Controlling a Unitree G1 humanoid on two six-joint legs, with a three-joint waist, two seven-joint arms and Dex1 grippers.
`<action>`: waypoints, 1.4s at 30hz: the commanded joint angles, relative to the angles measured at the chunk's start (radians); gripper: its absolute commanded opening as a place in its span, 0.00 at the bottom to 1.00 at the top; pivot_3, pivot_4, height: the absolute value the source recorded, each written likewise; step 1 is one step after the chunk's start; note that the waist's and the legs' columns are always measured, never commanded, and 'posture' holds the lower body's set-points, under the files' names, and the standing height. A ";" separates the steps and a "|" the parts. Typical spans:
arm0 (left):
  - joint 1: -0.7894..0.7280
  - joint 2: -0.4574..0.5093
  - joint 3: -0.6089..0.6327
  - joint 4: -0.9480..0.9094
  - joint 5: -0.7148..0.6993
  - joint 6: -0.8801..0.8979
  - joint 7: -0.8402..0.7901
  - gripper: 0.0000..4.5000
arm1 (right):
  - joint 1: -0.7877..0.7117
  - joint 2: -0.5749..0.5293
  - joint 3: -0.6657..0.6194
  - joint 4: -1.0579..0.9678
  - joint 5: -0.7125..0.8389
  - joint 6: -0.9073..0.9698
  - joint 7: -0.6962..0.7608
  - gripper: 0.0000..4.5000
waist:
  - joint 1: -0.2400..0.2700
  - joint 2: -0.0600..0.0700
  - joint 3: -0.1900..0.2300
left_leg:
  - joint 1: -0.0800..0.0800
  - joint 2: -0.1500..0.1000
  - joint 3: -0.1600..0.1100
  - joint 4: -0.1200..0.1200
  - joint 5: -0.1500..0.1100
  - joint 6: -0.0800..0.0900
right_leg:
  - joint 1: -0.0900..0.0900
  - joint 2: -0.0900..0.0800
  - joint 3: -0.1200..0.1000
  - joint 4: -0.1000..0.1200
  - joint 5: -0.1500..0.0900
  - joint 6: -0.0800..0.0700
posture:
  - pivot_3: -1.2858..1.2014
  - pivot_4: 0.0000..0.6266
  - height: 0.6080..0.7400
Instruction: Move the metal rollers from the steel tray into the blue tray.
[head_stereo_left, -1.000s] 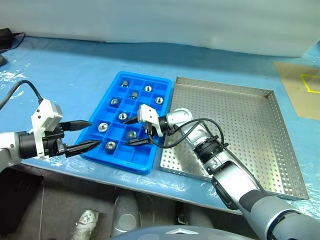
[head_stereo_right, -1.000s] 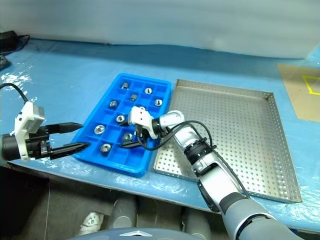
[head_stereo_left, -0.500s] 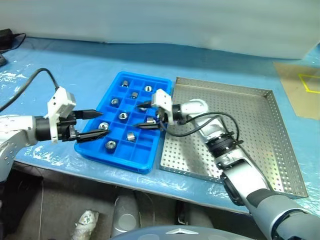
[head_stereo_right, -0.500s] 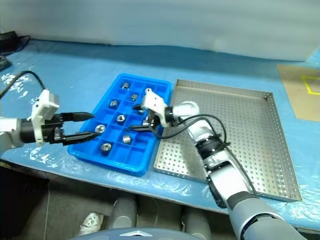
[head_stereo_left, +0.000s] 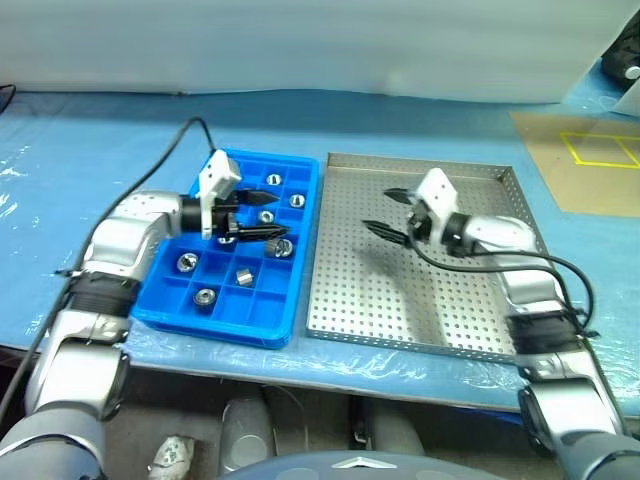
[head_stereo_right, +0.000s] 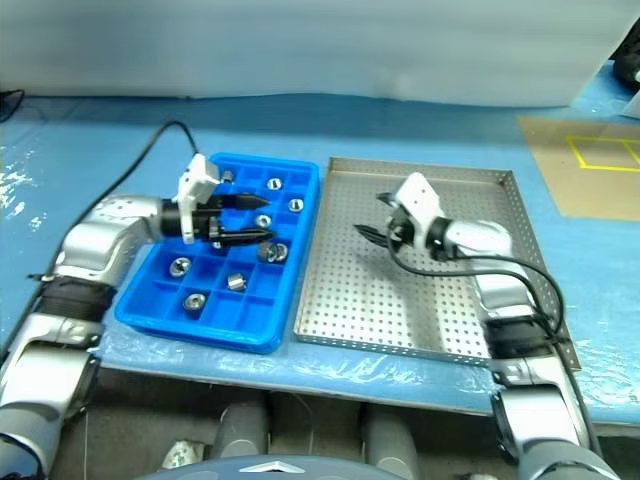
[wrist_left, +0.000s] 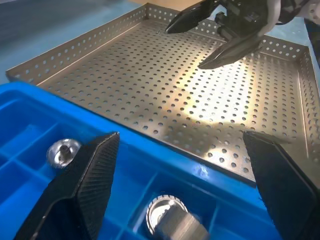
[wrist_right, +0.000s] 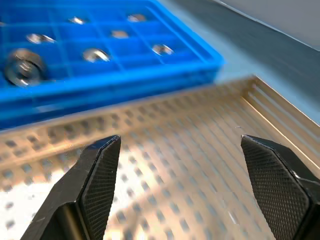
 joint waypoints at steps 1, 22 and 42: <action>-0.033 -0.041 -0.020 0.104 0.058 -0.098 -0.016 0.93 | 0.046 -0.022 -0.067 -0.105 0.035 0.037 -0.050 0.87 | -0.014 0.000 0.000 | 0.000 0.000 0.000 0.000 0.000 0.000 | 0.000 0.000 0.000 0.000 0.000 0.000 | 0.43 0.24 1.00; -0.038 -0.057 0.089 0.106 0.071 -0.135 0.028 0.93 | 0.003 -0.037 -0.049 -0.096 0.074 0.067 -0.076 0.87 | -0.027 0.000 0.000 | 0.004 0.000 0.002 0.000 -0.002 0.003 | 0.003 -0.001 0.001 -0.002 0.000 0.000 | 0.46 0.24 1.00; 0.152 0.250 0.264 -0.214 -0.043 0.136 0.011 0.93 | -0.286 0.232 0.302 0.159 0.061 -0.102 0.180 0.87 | -0.003 0.000 0.000 | 0.001 0.001 0.001 -0.008 -0.001 0.001 | -0.003 -0.001 -0.002 -0.002 -0.002 -0.003 | 0.54 0.24 1.00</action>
